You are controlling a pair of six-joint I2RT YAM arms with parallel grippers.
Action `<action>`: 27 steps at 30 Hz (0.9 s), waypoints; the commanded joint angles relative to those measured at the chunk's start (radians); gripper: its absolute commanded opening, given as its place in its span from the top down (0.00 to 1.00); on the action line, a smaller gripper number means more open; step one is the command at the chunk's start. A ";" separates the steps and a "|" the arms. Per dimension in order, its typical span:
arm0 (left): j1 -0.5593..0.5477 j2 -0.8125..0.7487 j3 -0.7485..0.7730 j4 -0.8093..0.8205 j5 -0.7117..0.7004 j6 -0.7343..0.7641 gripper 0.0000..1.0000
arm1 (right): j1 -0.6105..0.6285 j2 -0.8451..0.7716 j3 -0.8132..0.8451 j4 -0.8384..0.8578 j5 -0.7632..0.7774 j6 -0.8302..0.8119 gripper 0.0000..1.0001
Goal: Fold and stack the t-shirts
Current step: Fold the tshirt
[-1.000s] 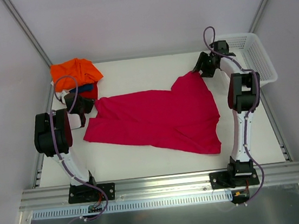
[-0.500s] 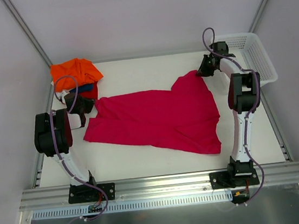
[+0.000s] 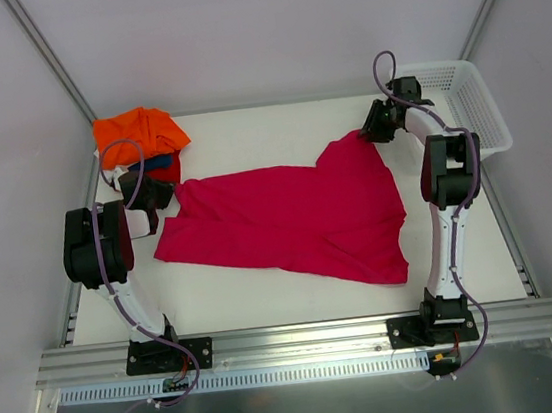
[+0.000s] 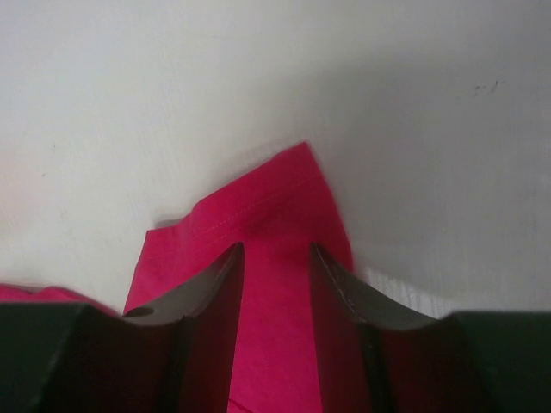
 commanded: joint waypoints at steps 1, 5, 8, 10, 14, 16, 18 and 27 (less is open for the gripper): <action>0.009 0.002 0.015 0.043 0.024 0.008 1.00 | -0.007 -0.012 0.100 -0.095 0.007 0.001 0.61; 0.009 0.002 0.015 0.043 0.024 0.011 1.00 | -0.011 0.042 0.160 -0.118 0.001 0.002 0.56; 0.010 0.004 0.020 0.043 0.026 0.013 1.00 | -0.015 0.064 0.178 -0.123 -0.027 0.018 0.50; 0.009 0.005 0.022 0.042 0.026 0.011 1.00 | -0.015 0.064 0.171 -0.123 -0.033 0.019 0.49; 0.009 0.002 0.020 0.043 0.027 0.013 1.00 | -0.005 0.036 0.150 -0.124 -0.007 -0.010 0.46; 0.009 0.002 0.022 0.043 0.032 0.011 1.00 | -0.004 0.041 0.180 -0.152 0.028 -0.050 0.44; 0.010 0.002 0.020 0.043 0.032 0.010 1.00 | -0.007 0.051 0.227 -0.190 0.044 -0.091 0.44; 0.009 0.010 0.023 0.050 0.037 0.008 1.00 | 0.015 0.021 0.272 -0.245 0.263 -0.235 0.43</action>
